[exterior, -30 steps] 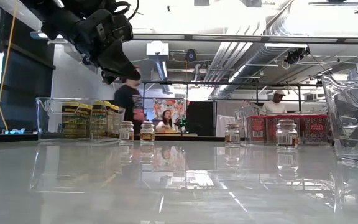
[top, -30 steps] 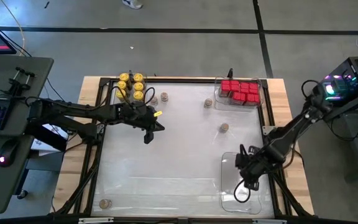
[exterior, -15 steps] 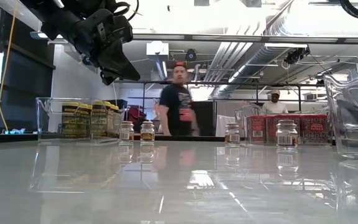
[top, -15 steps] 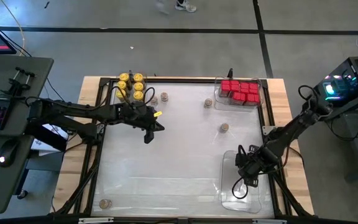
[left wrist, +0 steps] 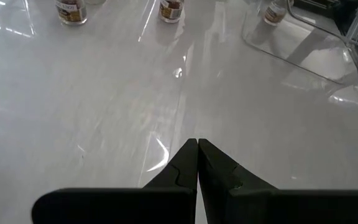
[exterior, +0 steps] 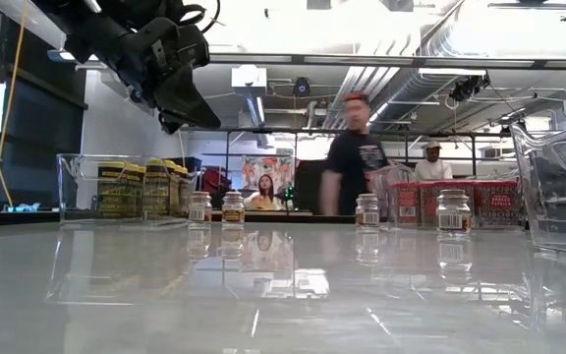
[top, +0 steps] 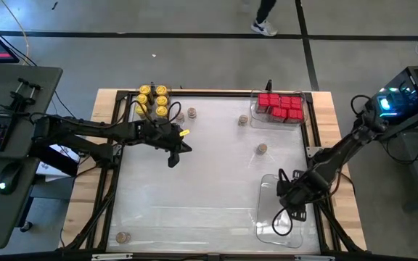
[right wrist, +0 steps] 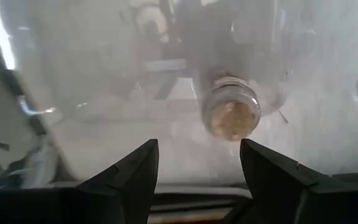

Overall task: Sort spices by type
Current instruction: Put the brown seasoning bottle into the bottom right transparent bin

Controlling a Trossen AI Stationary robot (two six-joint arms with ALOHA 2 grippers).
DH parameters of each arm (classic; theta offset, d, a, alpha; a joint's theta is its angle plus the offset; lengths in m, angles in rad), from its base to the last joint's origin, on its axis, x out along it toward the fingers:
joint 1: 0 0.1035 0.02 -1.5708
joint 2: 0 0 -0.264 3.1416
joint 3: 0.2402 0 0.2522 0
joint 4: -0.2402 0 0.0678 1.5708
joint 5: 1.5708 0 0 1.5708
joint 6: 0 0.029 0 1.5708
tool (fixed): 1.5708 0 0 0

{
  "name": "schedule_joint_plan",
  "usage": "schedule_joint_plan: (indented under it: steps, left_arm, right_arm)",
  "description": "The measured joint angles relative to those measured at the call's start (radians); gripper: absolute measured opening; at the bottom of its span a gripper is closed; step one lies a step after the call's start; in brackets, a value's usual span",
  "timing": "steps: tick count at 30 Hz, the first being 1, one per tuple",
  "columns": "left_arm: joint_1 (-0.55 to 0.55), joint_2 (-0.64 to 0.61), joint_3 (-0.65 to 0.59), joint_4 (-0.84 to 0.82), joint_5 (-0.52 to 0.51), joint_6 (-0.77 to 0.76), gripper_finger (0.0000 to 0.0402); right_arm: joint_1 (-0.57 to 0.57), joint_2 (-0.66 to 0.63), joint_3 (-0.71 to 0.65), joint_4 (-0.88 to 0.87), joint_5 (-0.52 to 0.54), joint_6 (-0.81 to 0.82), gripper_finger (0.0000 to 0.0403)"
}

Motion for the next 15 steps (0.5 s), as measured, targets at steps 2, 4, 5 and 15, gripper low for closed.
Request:
schedule_joint_plan:
  steps: [2,4,5,15]
  left_arm:
    - [0.000,0.000,0.000,0.000,0.000,0.000,0.0000]
    - [0.000,0.000,0.000,-0.002,0.000,0.000,0.0000]
    - [0.000,0.000,0.000,-0.002,0.000,0.000,0.0000]
    - [0.000,0.000,0.000,-0.004,0.000,-0.009,0.0000]
  right_arm:
    - [-0.002,0.000,0.068,-0.046,0.026,-0.017,0.0222]
    - [-0.018,0.000,0.137,-0.088,0.115,-0.021,0.0222]
    - [-0.036,0.000,0.172,-0.103,0.184,-0.016,0.0222]
    - [-0.496,0.000,0.174,-0.164,0.473,0.217,0.0222]
